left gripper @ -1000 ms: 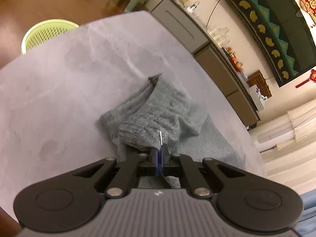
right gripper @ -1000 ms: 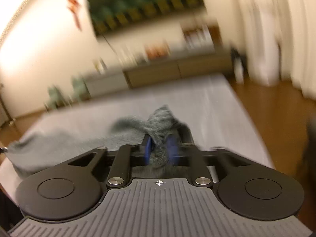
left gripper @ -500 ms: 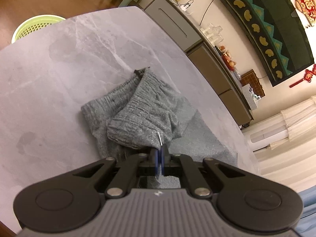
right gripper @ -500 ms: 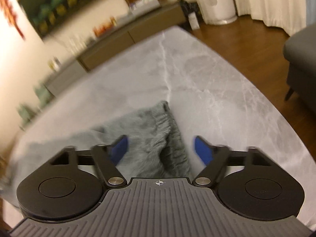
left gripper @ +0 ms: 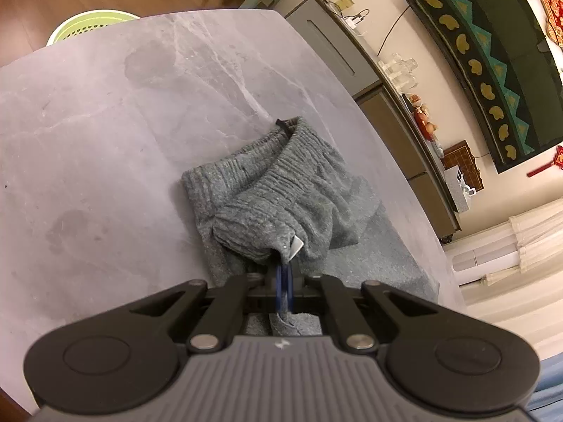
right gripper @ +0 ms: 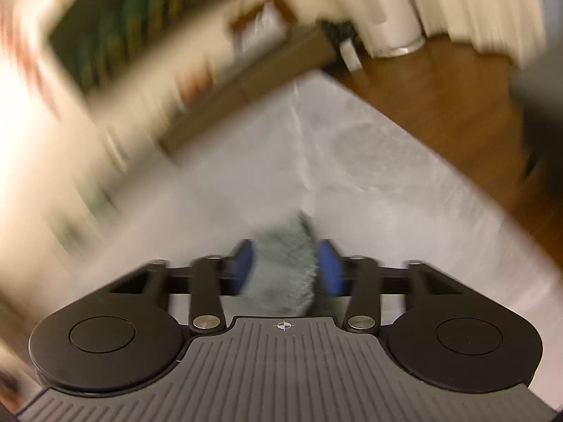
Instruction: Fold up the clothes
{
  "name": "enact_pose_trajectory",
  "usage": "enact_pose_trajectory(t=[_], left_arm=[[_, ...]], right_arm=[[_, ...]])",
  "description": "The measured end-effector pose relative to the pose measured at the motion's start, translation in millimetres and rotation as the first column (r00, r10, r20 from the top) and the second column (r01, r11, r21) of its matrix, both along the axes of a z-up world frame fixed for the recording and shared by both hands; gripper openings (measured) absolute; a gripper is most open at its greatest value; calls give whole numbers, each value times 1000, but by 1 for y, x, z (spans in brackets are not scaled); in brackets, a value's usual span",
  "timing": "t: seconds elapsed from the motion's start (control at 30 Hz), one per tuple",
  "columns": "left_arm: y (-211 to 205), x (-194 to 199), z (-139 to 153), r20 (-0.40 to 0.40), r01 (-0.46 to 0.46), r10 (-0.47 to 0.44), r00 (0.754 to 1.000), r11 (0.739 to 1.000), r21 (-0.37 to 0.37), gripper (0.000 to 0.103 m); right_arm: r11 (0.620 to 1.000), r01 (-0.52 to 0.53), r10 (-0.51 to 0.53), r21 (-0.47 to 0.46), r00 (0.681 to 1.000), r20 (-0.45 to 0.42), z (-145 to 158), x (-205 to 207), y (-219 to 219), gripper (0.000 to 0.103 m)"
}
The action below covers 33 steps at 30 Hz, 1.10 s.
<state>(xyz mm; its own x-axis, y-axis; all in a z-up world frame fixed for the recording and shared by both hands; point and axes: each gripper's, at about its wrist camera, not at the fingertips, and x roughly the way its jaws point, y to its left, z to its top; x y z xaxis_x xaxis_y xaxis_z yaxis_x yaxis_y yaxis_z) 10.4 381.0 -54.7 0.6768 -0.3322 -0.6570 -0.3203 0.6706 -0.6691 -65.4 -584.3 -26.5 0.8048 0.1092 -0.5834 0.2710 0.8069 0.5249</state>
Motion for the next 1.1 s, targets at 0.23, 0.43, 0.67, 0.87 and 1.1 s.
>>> enact_pose_trajectory(t=[0.23,0.43,0.67,0.87,1.1], left_arm=[[-8,7,0,2,7,-7,1000,1000,-10,3],[-10,0,6,-1,3,-3,1000,1000,14,3],[-5,-8,8,32,-39,39,999,999,3,15],[-12,12,14,38,-32,30,999,999,36,41],[-7,24,3,-24,-64,67,997,992,111,10]], right_arm=[[995,-89,88,50,996,16,-32,-28,10,54],[949,-245,213,-198,962,-169,-11,-19,39,8],[913,-136,47,-384,971,-234,7,-14,55,49],[890,-227,93,-395,939,-330,-9,9,77,52],[856,-332,141,-396,887,-439,-28,35,103,39]])
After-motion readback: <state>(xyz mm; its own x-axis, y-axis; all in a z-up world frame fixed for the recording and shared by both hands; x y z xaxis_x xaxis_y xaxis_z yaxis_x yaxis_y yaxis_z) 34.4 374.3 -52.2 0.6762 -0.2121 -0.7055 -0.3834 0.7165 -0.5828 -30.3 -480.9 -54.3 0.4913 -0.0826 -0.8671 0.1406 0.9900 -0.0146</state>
